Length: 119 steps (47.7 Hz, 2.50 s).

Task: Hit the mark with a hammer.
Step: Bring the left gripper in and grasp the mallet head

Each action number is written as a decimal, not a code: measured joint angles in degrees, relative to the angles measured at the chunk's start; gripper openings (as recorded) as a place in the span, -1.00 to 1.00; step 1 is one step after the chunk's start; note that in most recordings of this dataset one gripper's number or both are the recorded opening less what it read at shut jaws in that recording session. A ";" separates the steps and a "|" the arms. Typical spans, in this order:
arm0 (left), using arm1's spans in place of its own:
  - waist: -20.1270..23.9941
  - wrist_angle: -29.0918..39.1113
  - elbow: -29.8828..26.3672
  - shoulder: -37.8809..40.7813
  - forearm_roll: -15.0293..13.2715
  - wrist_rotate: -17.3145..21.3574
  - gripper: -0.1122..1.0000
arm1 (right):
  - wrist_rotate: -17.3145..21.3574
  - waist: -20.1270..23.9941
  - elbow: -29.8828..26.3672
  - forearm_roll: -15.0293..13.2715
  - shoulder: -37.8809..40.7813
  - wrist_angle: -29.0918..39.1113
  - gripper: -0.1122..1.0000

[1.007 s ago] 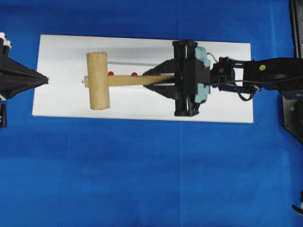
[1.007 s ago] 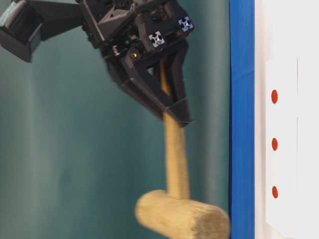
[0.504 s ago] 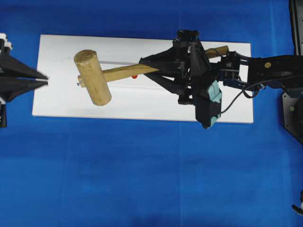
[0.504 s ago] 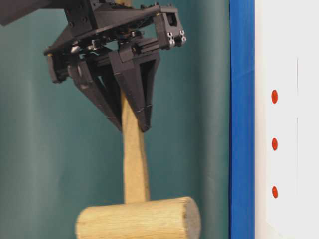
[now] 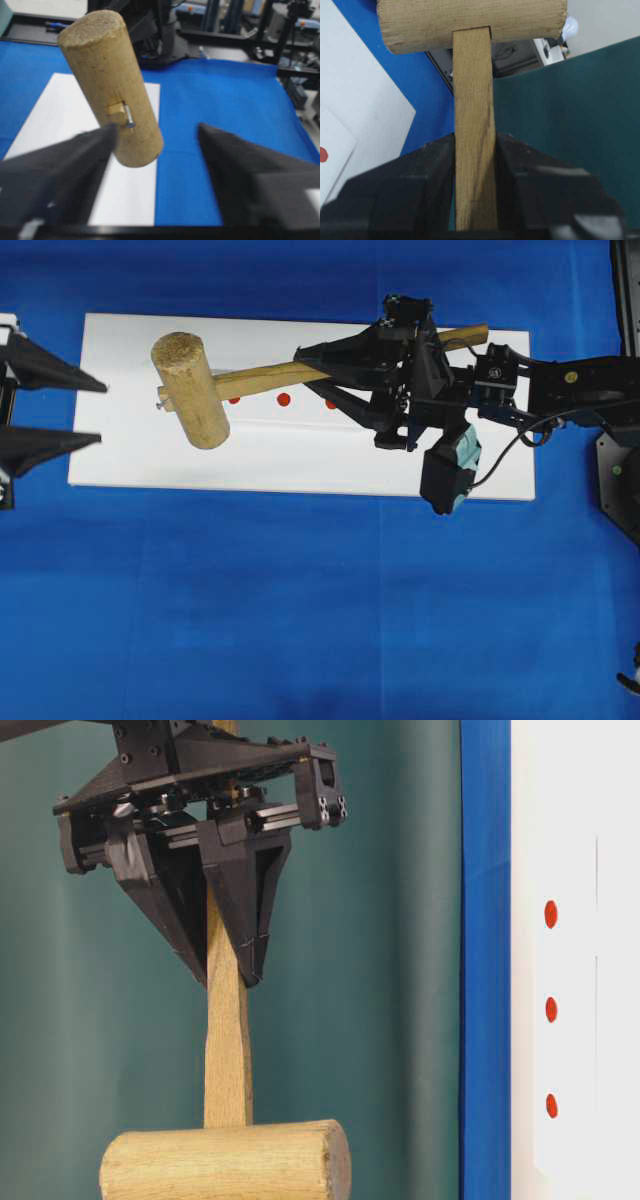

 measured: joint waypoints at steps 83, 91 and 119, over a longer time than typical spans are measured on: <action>3.16 -11.51 -14.77 32.08 -0.70 -1.05 0.01 | -0.18 0.62 -0.09 0.09 0.00 0.70 -0.63; 3.16 -11.43 -14.77 32.17 -0.62 -1.05 0.01 | -0.09 0.62 -0.53 0.18 -0.18 3.16 -0.63; 3.16 -11.25 -14.41 32.17 -0.62 -0.44 0.01 | 2.55 1.05 -1.76 0.44 -1.41 8.44 0.92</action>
